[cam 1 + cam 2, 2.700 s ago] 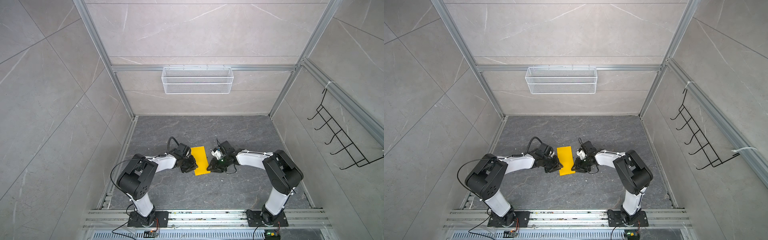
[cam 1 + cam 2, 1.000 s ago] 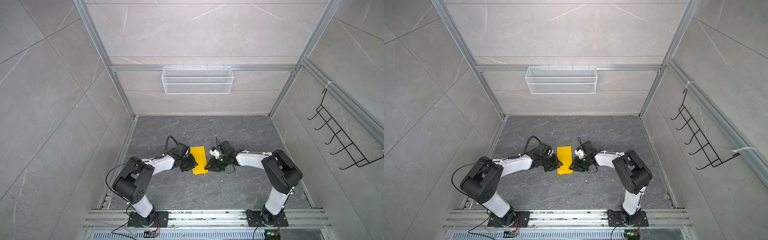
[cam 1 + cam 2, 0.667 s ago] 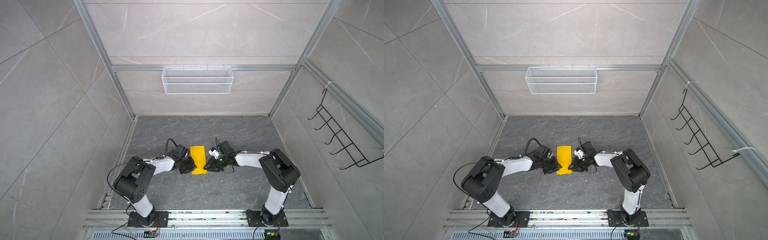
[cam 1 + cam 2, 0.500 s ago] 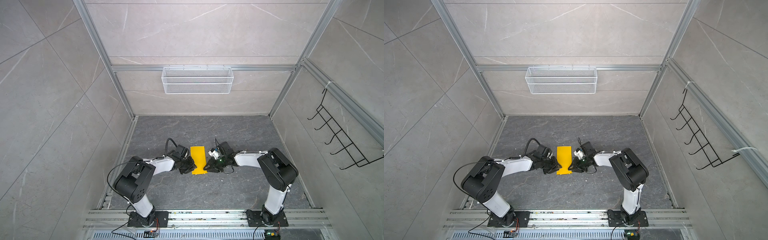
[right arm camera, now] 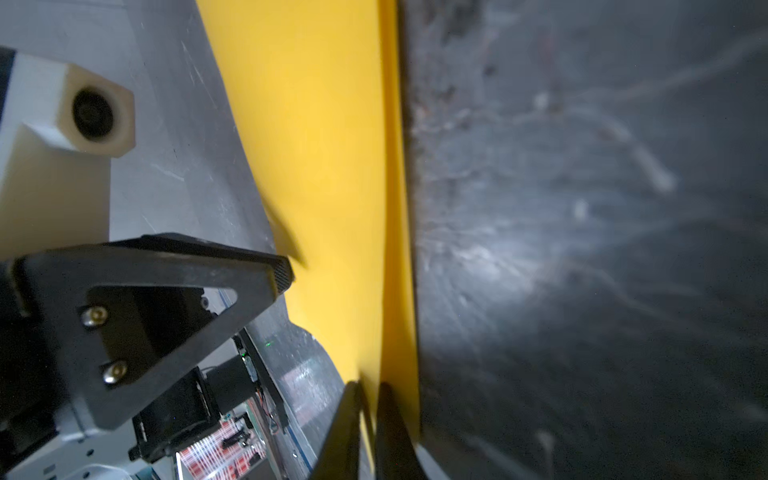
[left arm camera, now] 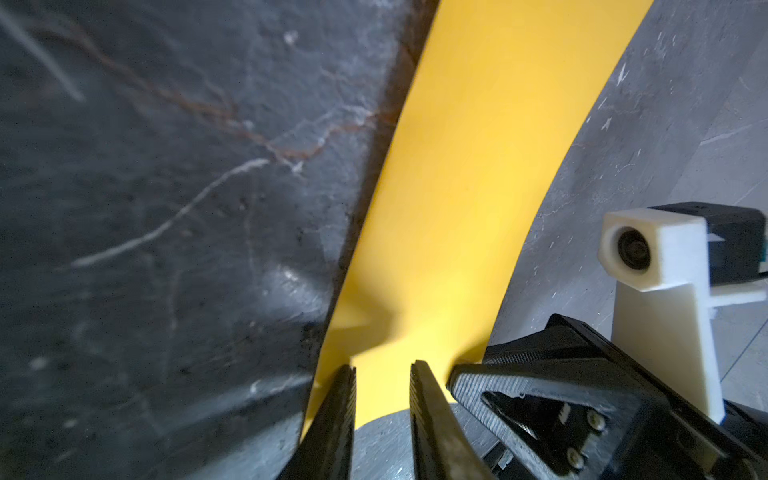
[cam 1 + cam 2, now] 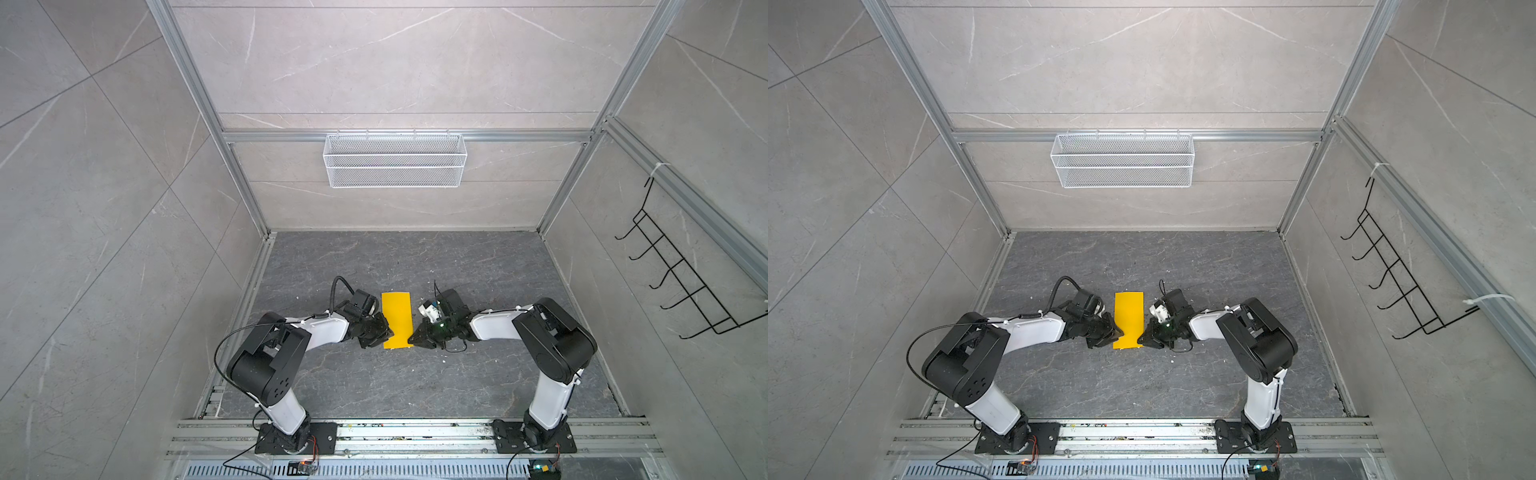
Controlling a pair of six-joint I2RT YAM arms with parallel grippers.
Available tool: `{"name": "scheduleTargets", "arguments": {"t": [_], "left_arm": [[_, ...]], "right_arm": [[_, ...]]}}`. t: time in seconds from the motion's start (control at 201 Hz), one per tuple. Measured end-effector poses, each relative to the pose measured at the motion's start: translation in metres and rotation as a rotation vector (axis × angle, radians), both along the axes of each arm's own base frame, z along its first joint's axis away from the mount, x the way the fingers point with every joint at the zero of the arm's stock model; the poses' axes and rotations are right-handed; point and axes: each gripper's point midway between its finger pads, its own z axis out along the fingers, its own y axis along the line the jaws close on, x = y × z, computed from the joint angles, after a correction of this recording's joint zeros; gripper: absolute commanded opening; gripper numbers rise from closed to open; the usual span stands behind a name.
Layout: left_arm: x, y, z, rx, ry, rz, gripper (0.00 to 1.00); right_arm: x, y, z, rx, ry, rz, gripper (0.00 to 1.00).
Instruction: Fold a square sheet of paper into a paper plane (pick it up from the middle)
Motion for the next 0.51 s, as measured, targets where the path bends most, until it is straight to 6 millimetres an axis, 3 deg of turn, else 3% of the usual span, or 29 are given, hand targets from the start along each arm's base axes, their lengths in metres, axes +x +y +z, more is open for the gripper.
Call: {"name": "scheduleTargets", "arguments": {"t": [0.199, 0.428, 0.508], "left_arm": [[0.004, 0.0, 0.008, -0.001, -0.022, -0.014, 0.3], [0.04, -0.016, 0.051, -0.023, -0.179, -0.097, 0.28], [0.05, -0.022, 0.056, -0.024, -0.214, -0.121, 0.26]], "right_arm": [[0.002, -0.005, 0.001, -0.029, -0.011, -0.031, 0.0], [-0.014, -0.014, -0.002, -0.1, 0.011, 0.068, 0.0], [-0.021, -0.02, -0.002, -0.117, 0.022, 0.104, 0.0]]}}
